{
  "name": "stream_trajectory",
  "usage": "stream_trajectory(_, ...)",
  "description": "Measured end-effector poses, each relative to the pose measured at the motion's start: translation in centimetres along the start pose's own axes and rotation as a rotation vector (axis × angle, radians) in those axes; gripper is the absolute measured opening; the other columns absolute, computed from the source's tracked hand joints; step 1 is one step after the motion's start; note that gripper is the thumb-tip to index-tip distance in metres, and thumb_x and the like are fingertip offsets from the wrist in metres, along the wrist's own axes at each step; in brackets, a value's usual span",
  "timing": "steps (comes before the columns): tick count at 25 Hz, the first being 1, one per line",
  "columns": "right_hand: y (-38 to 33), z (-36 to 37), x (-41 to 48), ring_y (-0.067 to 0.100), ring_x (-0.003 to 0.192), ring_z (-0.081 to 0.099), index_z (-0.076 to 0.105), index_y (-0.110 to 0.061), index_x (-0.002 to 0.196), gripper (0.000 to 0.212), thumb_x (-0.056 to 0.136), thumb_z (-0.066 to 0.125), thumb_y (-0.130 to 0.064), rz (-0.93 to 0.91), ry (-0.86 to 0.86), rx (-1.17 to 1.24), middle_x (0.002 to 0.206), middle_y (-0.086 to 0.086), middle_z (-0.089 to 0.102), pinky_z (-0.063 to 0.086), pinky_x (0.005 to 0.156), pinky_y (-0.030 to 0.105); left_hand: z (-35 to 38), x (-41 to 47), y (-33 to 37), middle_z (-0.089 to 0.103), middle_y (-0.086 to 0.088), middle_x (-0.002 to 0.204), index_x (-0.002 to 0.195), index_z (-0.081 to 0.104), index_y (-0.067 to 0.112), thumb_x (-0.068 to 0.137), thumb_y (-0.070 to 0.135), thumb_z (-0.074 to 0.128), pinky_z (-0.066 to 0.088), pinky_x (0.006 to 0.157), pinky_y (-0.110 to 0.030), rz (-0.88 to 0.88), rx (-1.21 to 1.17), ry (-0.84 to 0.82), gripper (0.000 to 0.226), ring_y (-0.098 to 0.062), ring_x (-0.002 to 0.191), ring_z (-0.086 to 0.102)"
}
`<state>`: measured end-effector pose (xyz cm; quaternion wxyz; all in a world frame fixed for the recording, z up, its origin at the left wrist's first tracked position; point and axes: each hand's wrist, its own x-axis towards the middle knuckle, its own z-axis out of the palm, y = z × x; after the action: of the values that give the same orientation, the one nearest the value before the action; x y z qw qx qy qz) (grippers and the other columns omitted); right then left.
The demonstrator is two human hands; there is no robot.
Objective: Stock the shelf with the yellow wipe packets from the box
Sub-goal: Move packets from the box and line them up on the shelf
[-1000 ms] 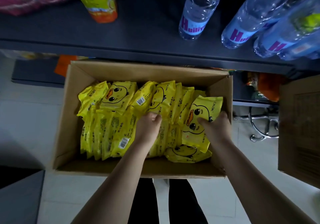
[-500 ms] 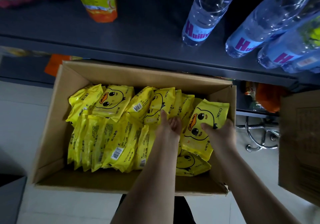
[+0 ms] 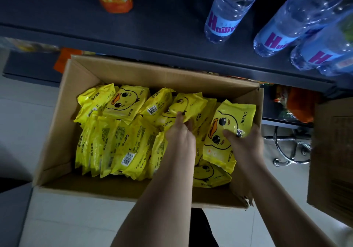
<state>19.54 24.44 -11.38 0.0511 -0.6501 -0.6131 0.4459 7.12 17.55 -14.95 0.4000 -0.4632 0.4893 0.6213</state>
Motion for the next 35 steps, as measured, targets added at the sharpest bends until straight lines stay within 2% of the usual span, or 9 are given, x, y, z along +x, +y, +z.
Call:
stream_trajectory(2, -0.8, -1.1, -0.3, 0.017, 0.083, 0.054, 0.052, -0.01, 0.114, 0.042, 0.078, 0.074, -0.016, -0.033, 0.022, 0.002, 0.097, 0.0, 0.059, 0.039, 0.061, 0.023, -0.7, -1.7, 0.3, 0.062, -0.01, 0.093, 0.1, 0.056, 0.0, 0.086, 0.015, 0.064, 0.053, 0.076, -0.025, 0.065, 0.052, 0.05, 0.022, -0.018, 0.085, 0.062)
stream_trajectory(8, -4.8, -3.9, -2.5, 0.022, 0.087, 0.057, 0.052, -0.006, 0.123, 0.054, 0.078, 0.074, -0.027, -0.12, -0.044, 0.025, 0.102, 0.005, 0.063, 0.039, 0.07, 0.027, -5.4, -7.0, 4.2, 0.053, -0.008, 0.081, 0.079, 0.054, 0.008, 0.077, 0.017, 0.074, 0.047, 0.071, -0.034, 0.576, 0.707, 0.15, 0.022, -0.02, 0.075, 0.054)
stream_trajectory(12, -9.9, -5.9, -6.6, 0.018, 0.075, 0.058, 0.06, -0.018, 0.095, 0.019, 0.081, 0.071, -0.024, -0.215, -0.179, 0.055, 0.086, -0.001, 0.062, 0.041, 0.063, 0.025, -8.0, -14.1, 8.5, 0.047, 0.001, 0.063, 0.076, 0.054, 0.013, 0.082, 0.014, 0.069, 0.031, 0.056, -0.028, 0.783, 0.709, 0.017, 0.016, -0.014, 0.062, 0.042)
stream_trajectory(14, -12.6, -6.6, -8.8, 0.015, 0.071, 0.059, 0.058, -0.024, 0.08, 0.014, 0.081, 0.072, -0.02, -0.259, -0.226, 0.091, 0.081, -0.002, 0.064, 0.044, 0.064, 0.025, -8.9, -17.6, 10.8, 0.051, 0.002, 0.068, 0.083, 0.057, 0.011, 0.087, 0.016, 0.063, 0.035, 0.056, -0.021, 0.861, 0.743, -0.072, 0.008, -0.011, 0.063, 0.045)
stream_trajectory(18, -19.3, -8.6, -15.0, 0.012, 0.072, 0.06, 0.061, -0.022, 0.091, 0.015, 0.081, 0.072, -0.021, -0.3, -0.303, 0.17, 0.077, -0.01, 0.062, 0.045, 0.063, 0.024, -11.1, -25.0, 16.9, 0.061, 0.0, 0.099, 0.101, 0.052, 0.018, 0.095, 0.023, 0.051, 0.04, 0.078, -0.027, 0.995, 0.842, -0.15, 0.008, -0.019, 0.092, 0.056)
stream_trajectory(22, -25.5, -10.2, -22.4, 0.011, 0.074, 0.06, 0.06, -0.021, 0.092, 0.019, 0.08, 0.074, -0.023, -0.372, -0.318, 0.232, 0.079, -0.009, 0.062, 0.046, 0.064, 0.025, -14.2, -32.9, 23.6, 0.055, 0.007, 0.088, 0.102, 0.046, 0.016, 0.098, 0.022, 0.044, 0.034, 0.073, -0.027, 1.173, 0.958, -0.185, 0.008, -0.019, 0.088, 0.052)
stream_trajectory(26, -30.8, -10.9, -31.2, 0.01, 0.072, 0.063, 0.062, -0.022, 0.084, 0.011, 0.081, 0.072, -0.021, -0.53, -0.281, 0.257, 0.081, -0.004, 0.067, 0.047, 0.057, 0.024, -18.5, -41.1, 30.5, 0.051, 0.002, 0.101, 0.117, 0.047, 0.008, 0.096, 0.026, 0.046, 0.03, 0.073, -0.024, 1.413, 1.062, -0.167, 0.028, -0.018, 0.096, 0.05)
stream_trajectory(30, -35.7, -11.9, -38.5, 0.012, 0.071, 0.066, 0.063, -0.016, 0.095, 0.019, 0.08, 0.074, -0.019, -0.636, -0.245, 0.309, 0.085, -0.002, 0.069, 0.048, 0.053, 0.024, -21.3, -48.2, 35.8, 0.051, 0.003, 0.102, 0.116, 0.05, 0.009, 0.093, 0.028, 0.053, 0.033, 0.077, -0.025, 1.553, 1.078, -0.2, 0.03, -0.014, 0.094, 0.048)
stream_trajectory(35, -41.6, -14.2, -44.0, 0.014, 0.069, 0.068, 0.066, -0.014, 0.095, 0.019, 0.079, 0.074, -0.017, -0.748, -0.225, 0.315, 0.082, 0.0, 0.071, 0.052, 0.052, 0.024, -22.7, -55.2, 41.4, 0.061, -0.007, 0.095, 0.102, 0.058, 0.006, 0.093, 0.033, 0.052, 0.038, 0.072, -0.033, 1.715, 1.187, -0.174, 0.029, -0.024, 0.089, 0.057)
